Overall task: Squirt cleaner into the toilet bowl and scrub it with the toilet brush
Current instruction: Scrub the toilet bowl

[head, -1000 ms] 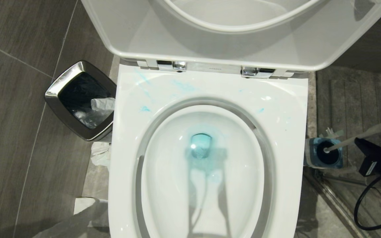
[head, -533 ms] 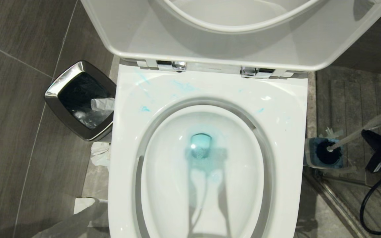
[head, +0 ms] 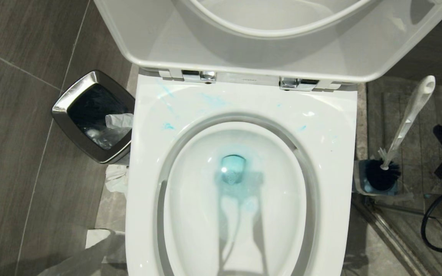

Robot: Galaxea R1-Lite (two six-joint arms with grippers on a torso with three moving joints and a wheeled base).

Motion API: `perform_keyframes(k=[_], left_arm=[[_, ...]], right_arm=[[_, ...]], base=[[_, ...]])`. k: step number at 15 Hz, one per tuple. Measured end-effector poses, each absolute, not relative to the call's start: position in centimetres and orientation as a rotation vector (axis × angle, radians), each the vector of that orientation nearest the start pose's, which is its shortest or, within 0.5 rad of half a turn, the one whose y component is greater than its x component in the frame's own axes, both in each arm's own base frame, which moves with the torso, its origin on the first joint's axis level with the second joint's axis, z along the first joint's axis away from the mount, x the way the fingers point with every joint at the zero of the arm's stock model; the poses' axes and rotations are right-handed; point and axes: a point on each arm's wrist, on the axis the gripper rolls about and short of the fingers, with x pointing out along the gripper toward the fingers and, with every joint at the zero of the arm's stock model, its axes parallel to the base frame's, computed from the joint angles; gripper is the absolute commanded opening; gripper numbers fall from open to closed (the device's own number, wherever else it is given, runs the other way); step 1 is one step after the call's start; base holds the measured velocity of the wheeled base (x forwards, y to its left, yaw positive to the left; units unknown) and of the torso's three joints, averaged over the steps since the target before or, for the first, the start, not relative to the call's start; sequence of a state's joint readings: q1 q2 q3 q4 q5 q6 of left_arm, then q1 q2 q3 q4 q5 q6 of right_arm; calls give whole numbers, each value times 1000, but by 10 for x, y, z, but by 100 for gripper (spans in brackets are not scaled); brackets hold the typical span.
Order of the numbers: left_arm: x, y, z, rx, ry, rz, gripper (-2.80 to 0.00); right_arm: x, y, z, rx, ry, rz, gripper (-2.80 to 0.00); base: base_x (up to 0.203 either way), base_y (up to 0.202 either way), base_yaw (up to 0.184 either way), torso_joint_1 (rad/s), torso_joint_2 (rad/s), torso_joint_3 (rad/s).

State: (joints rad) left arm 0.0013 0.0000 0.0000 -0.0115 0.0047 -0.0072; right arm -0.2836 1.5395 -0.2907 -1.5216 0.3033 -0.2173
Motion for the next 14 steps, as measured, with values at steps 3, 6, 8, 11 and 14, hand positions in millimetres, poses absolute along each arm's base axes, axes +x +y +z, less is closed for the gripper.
perform_keyframes(k=[3,6,8,11,14], left_arm=[[-23,0,77,-7,-12,6,-280],[-23,0,77,-7,-12,6,-280],[-23,0,77,-8,-12,6,-280],[-23,0,77,-8,-12,7,-280],[-23,0,77,-8,-12,7,-280]], right_arm=[[207,-53,187,-296,-270,-10,-280],[206,-53,186,-295,-267,-14,-280],[206,-53,187,-295,-268,-14,-280],[206,-53,186,-292,-265,-14,-280],[205,-53,185,-290,-259,-12,-280]], base=[[0,0,0,0,0,0],[0,0,0,0,0,0],[0,0,0,0,0,0],[0,0,0,0,0,0],[0,0,0,0,0,0]])
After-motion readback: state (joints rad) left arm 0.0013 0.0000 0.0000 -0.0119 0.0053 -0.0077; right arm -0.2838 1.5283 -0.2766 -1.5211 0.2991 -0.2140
